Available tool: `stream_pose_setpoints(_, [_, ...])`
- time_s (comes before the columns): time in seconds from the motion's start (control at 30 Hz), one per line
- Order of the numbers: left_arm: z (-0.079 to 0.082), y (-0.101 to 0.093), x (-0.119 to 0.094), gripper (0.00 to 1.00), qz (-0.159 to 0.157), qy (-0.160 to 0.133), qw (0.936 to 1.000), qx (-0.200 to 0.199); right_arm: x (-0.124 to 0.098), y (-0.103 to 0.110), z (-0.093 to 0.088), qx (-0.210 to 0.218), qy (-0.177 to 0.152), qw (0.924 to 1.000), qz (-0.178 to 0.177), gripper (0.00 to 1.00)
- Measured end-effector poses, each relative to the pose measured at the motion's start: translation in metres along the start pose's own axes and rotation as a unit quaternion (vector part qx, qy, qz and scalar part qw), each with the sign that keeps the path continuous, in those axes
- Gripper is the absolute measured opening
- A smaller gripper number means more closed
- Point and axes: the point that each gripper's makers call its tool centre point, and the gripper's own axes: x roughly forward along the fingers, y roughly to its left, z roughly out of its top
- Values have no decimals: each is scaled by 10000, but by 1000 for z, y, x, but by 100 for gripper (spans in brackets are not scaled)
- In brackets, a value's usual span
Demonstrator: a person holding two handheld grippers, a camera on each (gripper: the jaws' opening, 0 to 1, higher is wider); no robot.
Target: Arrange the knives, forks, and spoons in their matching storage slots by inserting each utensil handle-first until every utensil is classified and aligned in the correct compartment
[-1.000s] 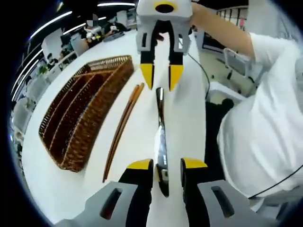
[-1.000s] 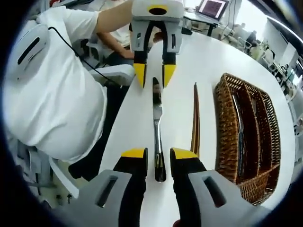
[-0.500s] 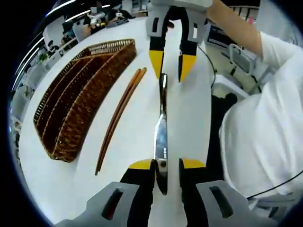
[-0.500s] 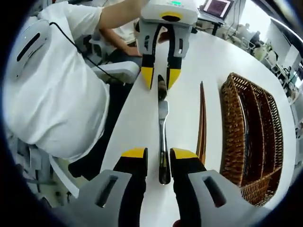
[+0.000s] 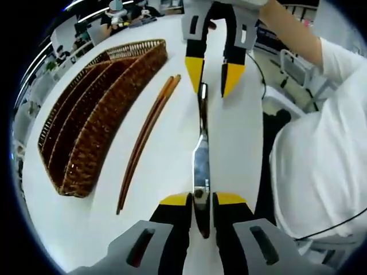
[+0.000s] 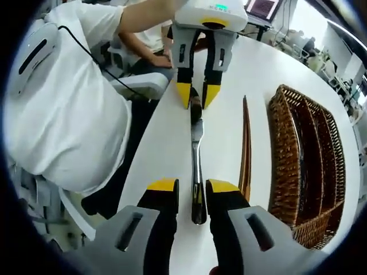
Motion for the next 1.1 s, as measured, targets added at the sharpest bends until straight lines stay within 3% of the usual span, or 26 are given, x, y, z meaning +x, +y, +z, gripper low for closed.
stream_pose_setpoints(0.43, [0,2,1,11,187,32,9997,156,9,2,-2,25,13,10000,52,19])
stream_pose_setpoints(0.67, [0,6,0,11,463,29,9981,415,14,4,-2,8,56,9999,94,19])
stream_pose_setpoints(1.1, [3,8,-3,10,1202,103,9841,1306,26,-1,-4,271,148,9995,104,19])
